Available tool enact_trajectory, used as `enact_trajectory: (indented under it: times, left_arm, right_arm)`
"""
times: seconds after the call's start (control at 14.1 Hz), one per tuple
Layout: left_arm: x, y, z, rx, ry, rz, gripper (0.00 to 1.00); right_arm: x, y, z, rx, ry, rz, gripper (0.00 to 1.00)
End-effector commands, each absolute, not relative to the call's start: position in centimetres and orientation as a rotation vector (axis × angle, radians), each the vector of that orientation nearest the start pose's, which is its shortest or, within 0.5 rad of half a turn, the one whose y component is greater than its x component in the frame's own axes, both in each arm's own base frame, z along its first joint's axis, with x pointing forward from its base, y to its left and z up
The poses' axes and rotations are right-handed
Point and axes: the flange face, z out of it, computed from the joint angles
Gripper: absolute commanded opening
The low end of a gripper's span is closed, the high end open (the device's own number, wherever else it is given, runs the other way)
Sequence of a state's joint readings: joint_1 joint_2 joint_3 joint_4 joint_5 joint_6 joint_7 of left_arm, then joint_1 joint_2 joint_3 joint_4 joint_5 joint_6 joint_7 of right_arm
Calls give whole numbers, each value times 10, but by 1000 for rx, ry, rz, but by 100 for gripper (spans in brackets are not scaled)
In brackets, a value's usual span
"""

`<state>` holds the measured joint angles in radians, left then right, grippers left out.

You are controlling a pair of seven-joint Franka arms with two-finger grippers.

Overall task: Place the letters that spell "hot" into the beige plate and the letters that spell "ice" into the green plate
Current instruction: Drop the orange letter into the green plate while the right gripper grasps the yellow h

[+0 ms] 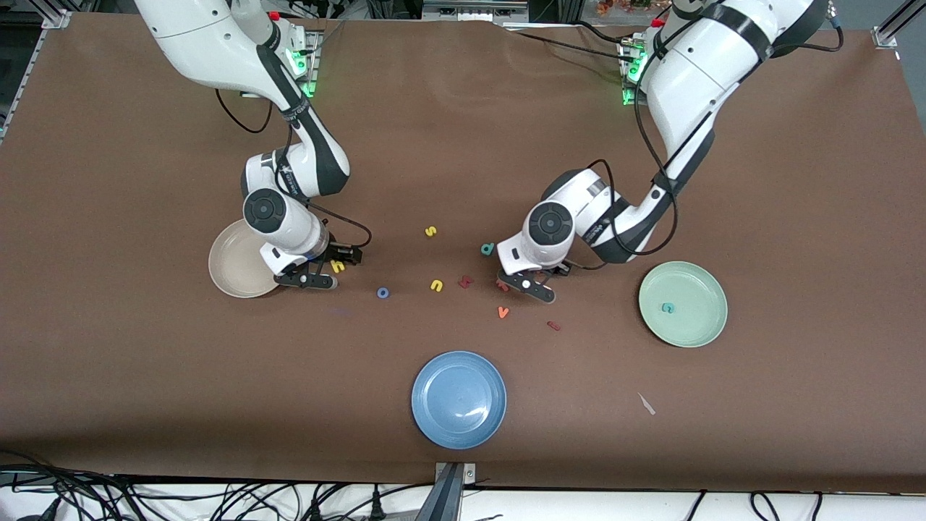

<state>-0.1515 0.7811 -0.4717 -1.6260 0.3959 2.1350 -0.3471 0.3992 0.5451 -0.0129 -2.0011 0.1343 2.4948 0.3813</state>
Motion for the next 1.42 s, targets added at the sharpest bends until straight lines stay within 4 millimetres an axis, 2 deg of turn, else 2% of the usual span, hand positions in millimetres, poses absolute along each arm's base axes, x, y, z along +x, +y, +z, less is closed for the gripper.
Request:
enact_trajectory:
  times: [0.0, 0.21, 0.43, 0.64, 0.85, 0.99, 1.21, 1.28, 1.35]
  left_arm:
    - [587, -308, 233, -2911, 671, 251, 2]
    - [611, -236, 260, -2860, 724, 344, 2]
    - [633, -158, 263, -2866, 783, 398, 2]
    - [644, -97, 251, -2900, 714, 430, 2]
    - [649, -49, 212, -2962, 696, 437, 2]
    - [644, -44, 201, -2959, 710, 467, 5]
    - [632, -27, 186, -2933, 708, 516, 7]
    - [631, -27, 186, -2933, 708, 518, 21]
    - [631, -28, 186, -2931, 709, 523, 48]
  right_arm:
    - [564, 229, 172, -3090, 128, 123, 81]
    - [564, 229, 172, -3090, 123, 122, 75]
    - [561, 228, 170, -3094, 126, 143, 70]
    - [559, 227, 168, -3098, 132, 172, 66]
    - [560, 228, 171, -3097, 124, 166, 58]
    - [561, 227, 172, -3097, 126, 163, 50]
    - [561, 229, 173, -3095, 131, 159, 45]
    - [562, 228, 173, -3096, 135, 159, 41]
    - [561, 229, 173, -3095, 133, 159, 35]
